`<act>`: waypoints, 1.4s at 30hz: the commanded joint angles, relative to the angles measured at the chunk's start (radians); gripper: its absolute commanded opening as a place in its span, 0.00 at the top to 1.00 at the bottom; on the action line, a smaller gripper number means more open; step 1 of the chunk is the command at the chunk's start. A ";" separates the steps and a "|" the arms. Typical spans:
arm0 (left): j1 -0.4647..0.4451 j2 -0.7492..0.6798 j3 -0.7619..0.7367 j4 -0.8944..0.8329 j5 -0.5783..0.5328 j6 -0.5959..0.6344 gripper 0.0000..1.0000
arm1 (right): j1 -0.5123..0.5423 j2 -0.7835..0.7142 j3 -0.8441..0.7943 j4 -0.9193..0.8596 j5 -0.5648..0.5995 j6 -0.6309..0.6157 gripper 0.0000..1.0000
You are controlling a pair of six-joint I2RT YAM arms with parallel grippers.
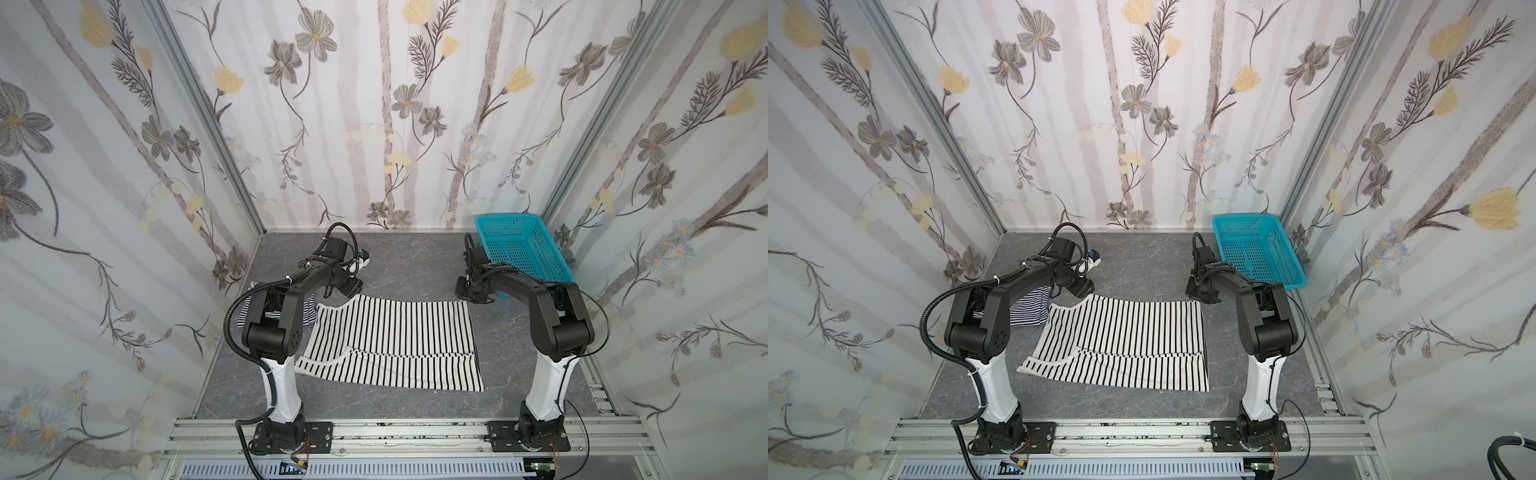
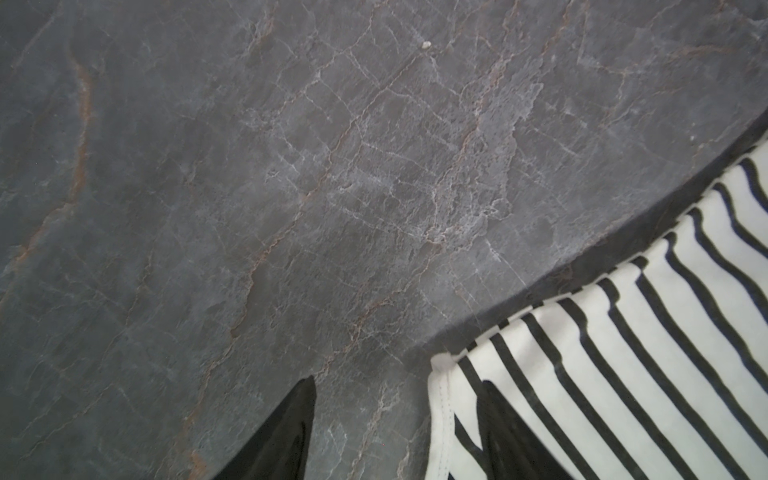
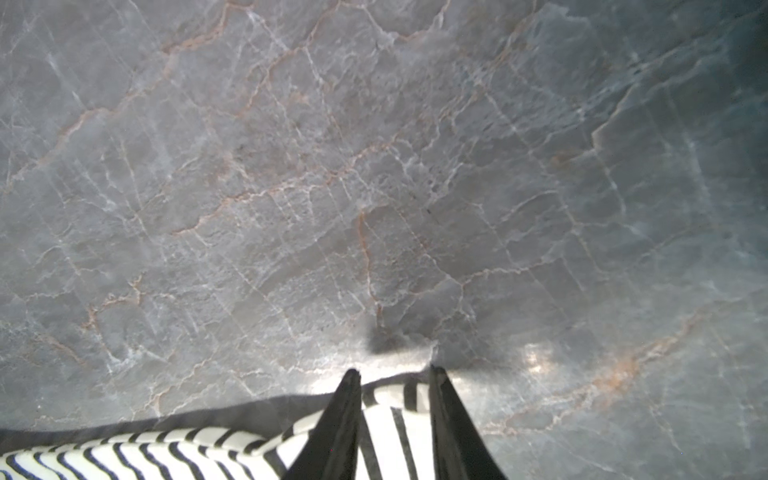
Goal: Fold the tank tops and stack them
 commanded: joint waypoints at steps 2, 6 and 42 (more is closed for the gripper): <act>0.002 -0.013 -0.013 0.001 0.011 -0.003 0.36 | 0.003 -0.012 -0.010 0.000 0.041 0.006 0.69; 0.002 -0.024 -0.021 0.001 0.021 -0.002 0.36 | 0.003 -0.053 -0.052 0.018 0.063 0.044 0.66; 0.002 -0.020 -0.043 -0.006 0.043 0.002 0.33 | 0.008 -0.081 -0.018 0.026 0.026 0.046 1.00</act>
